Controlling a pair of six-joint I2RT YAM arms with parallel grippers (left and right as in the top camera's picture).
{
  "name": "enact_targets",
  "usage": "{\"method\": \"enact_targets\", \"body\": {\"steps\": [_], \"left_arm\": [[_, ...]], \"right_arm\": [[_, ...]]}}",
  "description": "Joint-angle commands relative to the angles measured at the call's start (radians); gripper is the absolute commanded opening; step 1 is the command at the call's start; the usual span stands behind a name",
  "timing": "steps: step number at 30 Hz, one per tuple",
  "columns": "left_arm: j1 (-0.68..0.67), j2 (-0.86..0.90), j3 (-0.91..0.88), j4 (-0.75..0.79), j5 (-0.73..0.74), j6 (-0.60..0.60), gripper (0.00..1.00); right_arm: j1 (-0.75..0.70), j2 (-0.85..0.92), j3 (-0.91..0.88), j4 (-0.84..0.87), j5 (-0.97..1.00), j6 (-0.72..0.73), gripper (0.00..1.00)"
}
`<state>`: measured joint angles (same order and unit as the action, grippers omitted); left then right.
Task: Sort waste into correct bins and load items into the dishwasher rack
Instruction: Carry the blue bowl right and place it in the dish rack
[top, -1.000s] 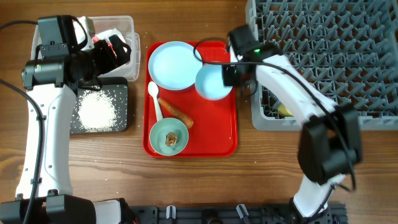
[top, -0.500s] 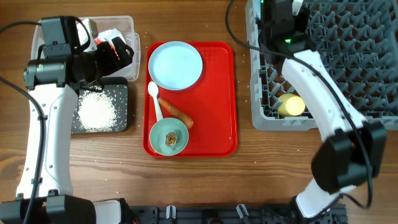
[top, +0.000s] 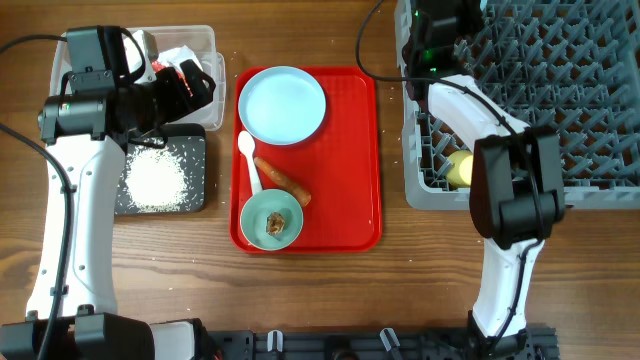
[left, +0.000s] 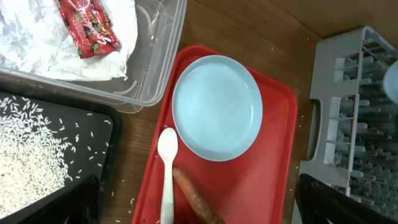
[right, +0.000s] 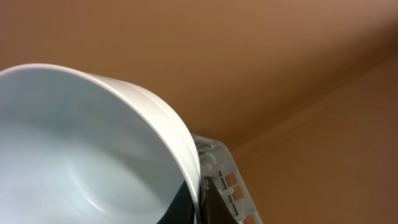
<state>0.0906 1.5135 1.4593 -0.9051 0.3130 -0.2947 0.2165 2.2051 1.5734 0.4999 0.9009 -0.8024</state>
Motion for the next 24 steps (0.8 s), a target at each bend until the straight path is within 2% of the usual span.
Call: {"method": "enact_targets", "body": {"steps": [1, 12, 22, 24], "left_arm": [[-0.003, 0.005, -0.002, 0.003, 0.011, -0.005, 1.00], [-0.003, 0.005, -0.002, 0.028, 0.008, -0.005, 1.00], [-0.003, 0.005, -0.002, 0.038, 0.008, -0.005, 1.00], [-0.003, 0.005, -0.002, 0.041, 0.008, -0.005, 1.00]], "right_arm": [[-0.031, 0.058, 0.008, 0.018, -0.023, -0.087, 0.04], [-0.046, 0.093, 0.008, 0.074, -0.143, -0.084, 0.04], [-0.011, 0.093, 0.006, -0.029, -0.185, -0.084, 0.05], [-0.011, 0.093, 0.006, -0.046, -0.184, -0.085, 0.24]]}}
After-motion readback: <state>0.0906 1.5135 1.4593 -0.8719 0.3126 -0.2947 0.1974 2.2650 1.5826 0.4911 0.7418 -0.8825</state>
